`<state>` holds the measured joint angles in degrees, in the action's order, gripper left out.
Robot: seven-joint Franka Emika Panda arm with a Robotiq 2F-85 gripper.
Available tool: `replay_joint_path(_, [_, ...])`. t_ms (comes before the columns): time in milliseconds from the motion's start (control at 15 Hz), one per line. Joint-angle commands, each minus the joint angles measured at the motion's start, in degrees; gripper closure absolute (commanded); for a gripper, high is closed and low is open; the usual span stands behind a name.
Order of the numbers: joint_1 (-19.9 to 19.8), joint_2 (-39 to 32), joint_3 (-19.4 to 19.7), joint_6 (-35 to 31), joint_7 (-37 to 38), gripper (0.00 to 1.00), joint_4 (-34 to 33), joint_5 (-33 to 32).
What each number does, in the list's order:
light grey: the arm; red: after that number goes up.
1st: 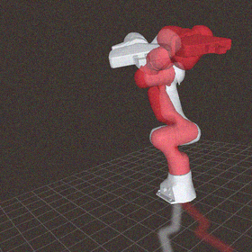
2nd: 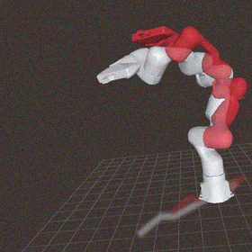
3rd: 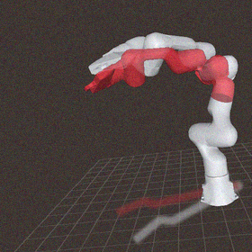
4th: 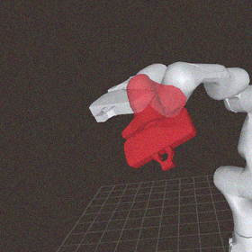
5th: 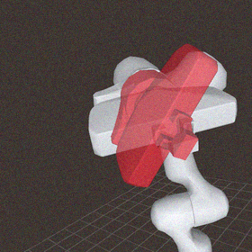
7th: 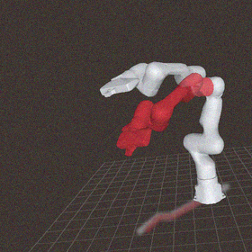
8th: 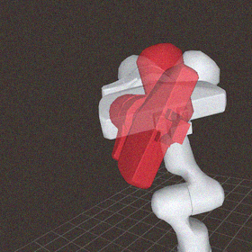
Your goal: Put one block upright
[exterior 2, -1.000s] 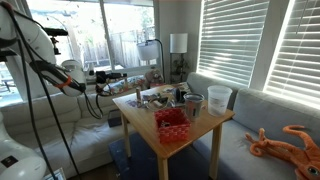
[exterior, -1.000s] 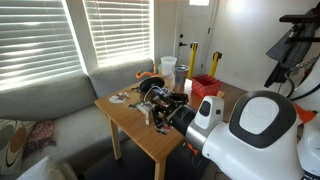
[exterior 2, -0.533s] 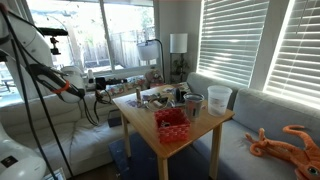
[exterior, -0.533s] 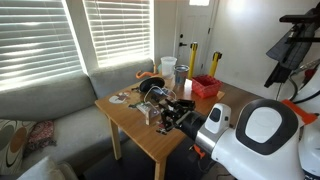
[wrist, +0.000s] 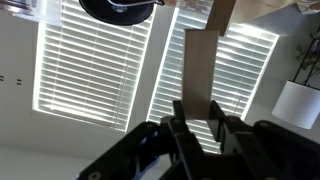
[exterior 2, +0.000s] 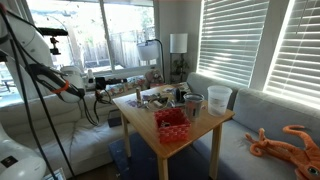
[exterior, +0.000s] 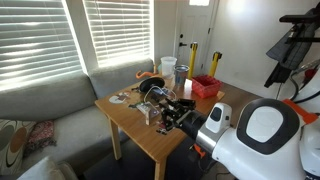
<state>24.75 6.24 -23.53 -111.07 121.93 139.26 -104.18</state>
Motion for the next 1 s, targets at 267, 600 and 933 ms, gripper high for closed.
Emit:
replay_joint_path(267, [0.09,-0.04,0.07,0.05,-0.05,0.72,-0.05,0.03])
replay_joint_path(600, [0.2,0.29,-0.24,1.38,1.95,0.93,0.98,-2.18])
replay_joint_path(933, [0.36,1.25,-0.12,-0.04,8.11,0.93,2.94,-5.91])
